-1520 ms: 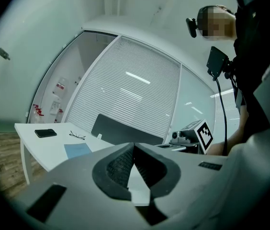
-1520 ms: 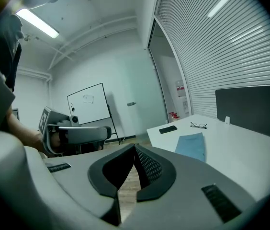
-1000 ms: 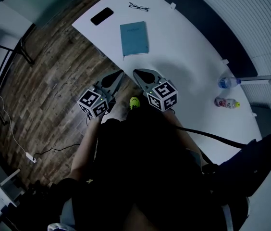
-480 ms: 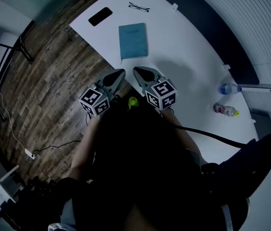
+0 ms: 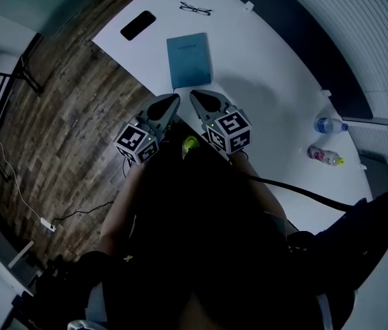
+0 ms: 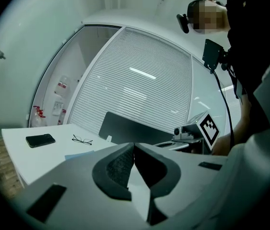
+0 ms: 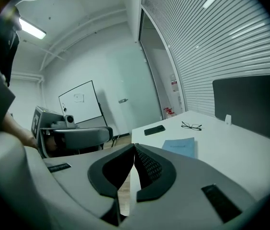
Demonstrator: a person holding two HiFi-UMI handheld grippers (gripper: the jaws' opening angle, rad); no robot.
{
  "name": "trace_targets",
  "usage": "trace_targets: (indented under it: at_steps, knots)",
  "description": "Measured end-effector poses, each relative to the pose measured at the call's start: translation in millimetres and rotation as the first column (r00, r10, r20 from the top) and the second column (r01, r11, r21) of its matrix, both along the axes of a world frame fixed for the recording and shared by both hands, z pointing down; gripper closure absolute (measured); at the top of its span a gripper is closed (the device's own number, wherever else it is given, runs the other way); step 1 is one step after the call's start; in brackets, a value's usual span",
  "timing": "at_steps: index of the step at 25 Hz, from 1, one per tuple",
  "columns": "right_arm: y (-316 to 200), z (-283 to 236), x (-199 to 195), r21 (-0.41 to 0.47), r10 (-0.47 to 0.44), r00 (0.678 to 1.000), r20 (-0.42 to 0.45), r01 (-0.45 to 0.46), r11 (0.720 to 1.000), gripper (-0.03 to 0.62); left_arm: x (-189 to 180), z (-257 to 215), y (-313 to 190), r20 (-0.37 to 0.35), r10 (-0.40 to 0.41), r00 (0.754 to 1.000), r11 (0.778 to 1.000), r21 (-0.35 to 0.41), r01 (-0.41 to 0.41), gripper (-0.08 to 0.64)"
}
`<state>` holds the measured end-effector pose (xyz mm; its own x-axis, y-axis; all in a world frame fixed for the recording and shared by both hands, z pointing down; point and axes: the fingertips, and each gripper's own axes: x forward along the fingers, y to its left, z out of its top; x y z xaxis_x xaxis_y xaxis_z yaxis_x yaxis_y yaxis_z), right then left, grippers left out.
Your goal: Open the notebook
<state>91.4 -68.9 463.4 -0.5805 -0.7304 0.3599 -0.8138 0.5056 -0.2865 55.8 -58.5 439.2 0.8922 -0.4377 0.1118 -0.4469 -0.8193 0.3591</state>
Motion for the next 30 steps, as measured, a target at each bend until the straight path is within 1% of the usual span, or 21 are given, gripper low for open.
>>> trace_targets:
  at_steps: [4, 10, 11, 12, 14, 17, 22, 25, 30]
  knots:
    - [-12.8, 5.7, 3.3, -0.002, 0.006, 1.000, -0.004, -0.006, 1.000, 0.591, 3.3, 5.7, -11.1, -0.011, 0.009, 1.000, 1.000, -0.009, -0.009, 0.558]
    - [-28.4, 16.5, 4.9, -0.017, -0.001, 1.000, -0.026, 0.000, 1.000, 0.583, 8.2, 21.3, -21.7, -0.002, 0.032, 0.999, 0.999, -0.031, -0.032, 0.555]
    - [-30.6, 19.5, 4.9, -0.022, -0.003, 1.000, -0.031, 0.002, 1.000, 0.576, 10.1, 24.1, -23.5, -0.001, 0.035, 0.999, 0.999, -0.034, -0.036, 0.528]
    - [-32.4, 22.7, 4.7, -0.027, -0.004, 0.999, -0.035, 0.003, 1.000, 0.569, 12.1, 26.8, -25.0, -0.001, 0.039, 0.999, 0.999, -0.036, -0.039, 0.518]
    - [-35.6, 29.2, 4.3, -0.038, -0.001, 0.999, -0.040, 0.000, 0.999, 0.563, 14.9, 32.0, -27.0, -0.001, 0.043, 0.999, 0.998, -0.037, -0.043, 0.518]
    - [-40.9, 39.4, 6.6, -0.052, 0.020, 0.999, -0.043, -0.022, 0.998, 0.554, 16.6, 40.9, -30.2, 0.002, 0.045, 0.999, 0.998, -0.042, -0.045, 0.518]
    - [-48.9, 56.1, 10.3, -0.086, 0.047, 0.998, -0.052, -0.051, 0.995, 0.528, 12.1, 59.4, -34.7, 0.003, 0.041, 0.999, 0.996, -0.074, -0.041, 0.515]
    - [-55.1, 66.1, 13.4, -0.108, 0.057, 0.996, -0.062, -0.064, 0.992, 0.509, 10.1, 64.6, -39.5, -0.010, 0.042, 0.999, 0.997, -0.069, -0.043, 0.514]
    - [-62.7, 81.0, 19.3, -0.141, 0.086, 0.994, -0.073, -0.096, 0.985, 0.485, 10.8, 76.1, -44.8, -0.006, 0.052, 0.999, 0.996, -0.075, -0.053, 0.514]
